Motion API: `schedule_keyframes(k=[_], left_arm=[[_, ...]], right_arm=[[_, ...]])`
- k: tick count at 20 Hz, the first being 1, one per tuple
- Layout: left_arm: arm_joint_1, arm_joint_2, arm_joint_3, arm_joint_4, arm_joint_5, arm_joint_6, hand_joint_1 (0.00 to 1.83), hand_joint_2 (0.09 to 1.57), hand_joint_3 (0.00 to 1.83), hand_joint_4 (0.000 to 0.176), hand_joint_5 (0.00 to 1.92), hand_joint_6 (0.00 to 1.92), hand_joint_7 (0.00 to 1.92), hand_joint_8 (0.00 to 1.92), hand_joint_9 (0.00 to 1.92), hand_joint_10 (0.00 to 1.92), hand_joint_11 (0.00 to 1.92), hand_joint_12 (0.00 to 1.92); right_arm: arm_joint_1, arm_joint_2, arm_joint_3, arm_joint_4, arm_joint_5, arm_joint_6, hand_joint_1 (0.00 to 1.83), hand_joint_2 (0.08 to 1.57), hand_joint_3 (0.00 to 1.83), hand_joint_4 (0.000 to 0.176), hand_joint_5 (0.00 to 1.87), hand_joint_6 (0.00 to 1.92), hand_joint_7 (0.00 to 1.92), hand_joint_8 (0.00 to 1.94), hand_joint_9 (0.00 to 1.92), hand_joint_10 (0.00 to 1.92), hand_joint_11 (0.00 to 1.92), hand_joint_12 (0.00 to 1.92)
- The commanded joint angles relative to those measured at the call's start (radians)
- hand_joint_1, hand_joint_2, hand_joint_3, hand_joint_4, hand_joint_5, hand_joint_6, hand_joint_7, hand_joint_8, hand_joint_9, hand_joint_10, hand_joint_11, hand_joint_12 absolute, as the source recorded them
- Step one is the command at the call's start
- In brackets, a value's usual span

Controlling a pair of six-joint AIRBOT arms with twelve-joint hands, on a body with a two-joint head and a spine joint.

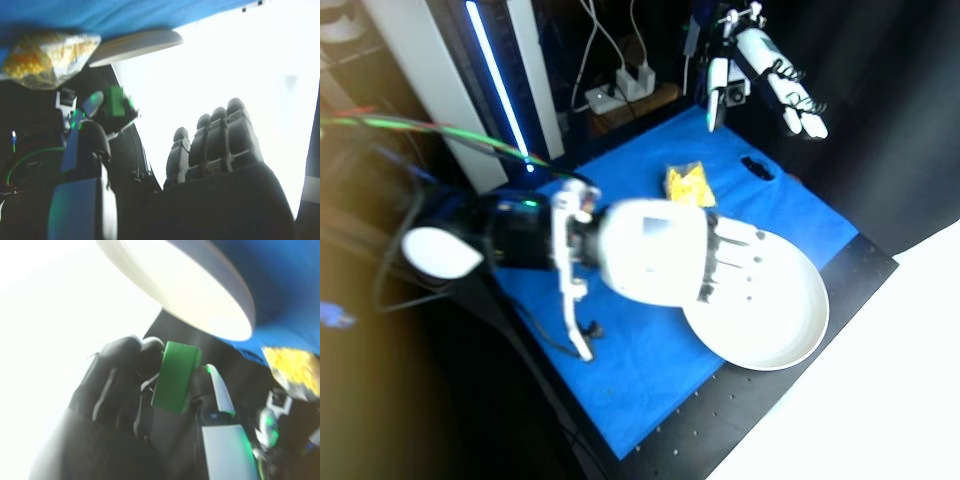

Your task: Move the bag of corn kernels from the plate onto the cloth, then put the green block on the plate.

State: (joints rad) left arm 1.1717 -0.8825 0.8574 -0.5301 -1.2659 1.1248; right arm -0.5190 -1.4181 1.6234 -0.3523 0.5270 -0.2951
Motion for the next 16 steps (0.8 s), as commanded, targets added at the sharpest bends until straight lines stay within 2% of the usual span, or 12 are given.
schedule_keyframes(k=[1,2,3,4,5,6,8,9,10,11,15,16], left_arm=[[-0.006,0.0,0.005,0.02,-0.122,-0.009,0.73,1.07,0.0,0.154,0.01,0.0,0.0,0.0,0.0,0.0,0.0,0.0],[-0.006,0.0,0.007,0.02,-0.122,-0.013,0.72,1.08,0.0,0.137,0.01,0.0,0.0,0.0,0.0,0.0,0.0,0.0],[-0.006,0.0,0.007,0.02,-0.122,-0.014,0.72,1.07,0.0,0.141,0.01,0.0,0.0,0.0,0.0,0.0,0.0,0.0],[-0.007,0.001,0.007,0.022,-0.12,-0.016,0.7,1.08,0.0,0.132,0.0,0.0,0.0,0.0,0.0,0.0,0.0,0.0],[-0.007,0.001,0.007,0.022,-0.12,-0.019,0.66,1.07,0.0,0.144,0.0,0.0,0.0,0.0,0.0,0.0,0.0,0.0],[-0.006,0.001,0.007,0.022,-0.123,-0.023,0.65,1.07,0.0,0.136,0.0,0.0,0.0,0.0,0.0,0.0,0.0,0.0],[-0.006,0.0,0.007,0.022,-0.124,-0.023,0.65,1.07,0.0,0.142,0.0,0.0,0.0,0.0,0.0,0.0,0.0,0.0],[-0.006,0.0,0.007,0.024,-0.124,-0.024,0.65,1.08,0.0,0.134,0.0,0.0,0.0,0.0,0.0,0.0,0.0,0.0],[-0.006,-0.001,0.007,0.026,-0.126,-0.025,0.65,1.07,0.0,0.137,0.0,0.0,0.0,0.0,0.0,0.0,0.0,0.0],[-0.007,-0.001,0.008,0.027,-0.127,-0.026,0.65,1.08,0.0,0.142,0.0,0.0,0.0,0.0,0.0,0.0,0.0,0.0],[-0.006,-0.002,0.008,0.028,-0.129,-0.029,0.69,1.08,0.0,0.164,0.01,0.0,0.0,0.0,0.0,0.0,0.0,0.0],[-0.006,-0.002,0.008,0.027,-0.129,-0.029,0.67,1.08,0.0,0.16,0.01,0.0,0.0,0.0,0.0,0.0,0.0,0.0]], right_arm=[[0.016,-0.008,0.01,0.024,0.072,0.002,1.28,1.25,0.0,0.0,0.7,1.34,0.69,1.43,0.67,1.58,0.49,1.9],[0.016,-0.033,0.037,0.021,0.033,0.002,1.32,1.26,0.0,0.0,0.68,1.4,0.67,1.44,0.67,1.59,0.47,1.84],[0.016,-0.038,0.045,0.021,0.024,0.002,1.32,1.27,0.0,0.0,0.65,1.46,0.66,1.45,0.66,1.61,0.42,1.83],[0.016,-0.049,0.059,0.021,0.011,0.002,1.17,1.28,0.0,0.0,0.67,1.5,0.67,1.45,0.59,1.41,0.42,1.8],[0.016,-0.053,0.066,0.021,0.005,0.002,1.3,1.26,0.0,0.0,0.63,1.45,0.67,1.41,0.71,1.55,0.55,1.82],[0.016,-0.056,0.078,0.021,-0.008,0.002,1.22,1.27,0.0,0.0,0.62,1.35,0.78,1.51,0.94,1.59,0.93,1.83],[0.016,-0.059,0.097,0.021,-0.033,0.002,1.15,1.3,0.01,0.0,0.73,1.47,0.55,1.57,0.37,1.5,0.32,1.92],[0.016,-0.061,0.104,0.021,-0.045,0.002,1.09,1.29,0.0,0.0,0.68,1.45,0.41,1.18,0.25,1.35,0.1,1.91],[0.016,-0.063,0.111,0.022,-0.054,0.002,1.08,1.29,0.0,0.0,0.67,1.45,0.45,0.92,0.29,1.17,0.07,1.8],[0.016,-0.063,0.117,0.028,-0.061,0.002,1.13,1.31,0.0,0.0,0.72,1.5,0.52,1.4,0.34,1.22,0.15,1.85],[0.016,-0.071,0.125,0.035,-0.077,0.002,1.14,1.31,0.0,0.0,0.73,1.49,0.51,1.58,0.3,1.4,0.22,1.92],[0.016,-0.073,0.125,0.035,-0.078,0.002,1.08,1.3,0.0,0.0,0.66,1.48,0.4,1.18,0.23,1.31,0.09,1.92]])
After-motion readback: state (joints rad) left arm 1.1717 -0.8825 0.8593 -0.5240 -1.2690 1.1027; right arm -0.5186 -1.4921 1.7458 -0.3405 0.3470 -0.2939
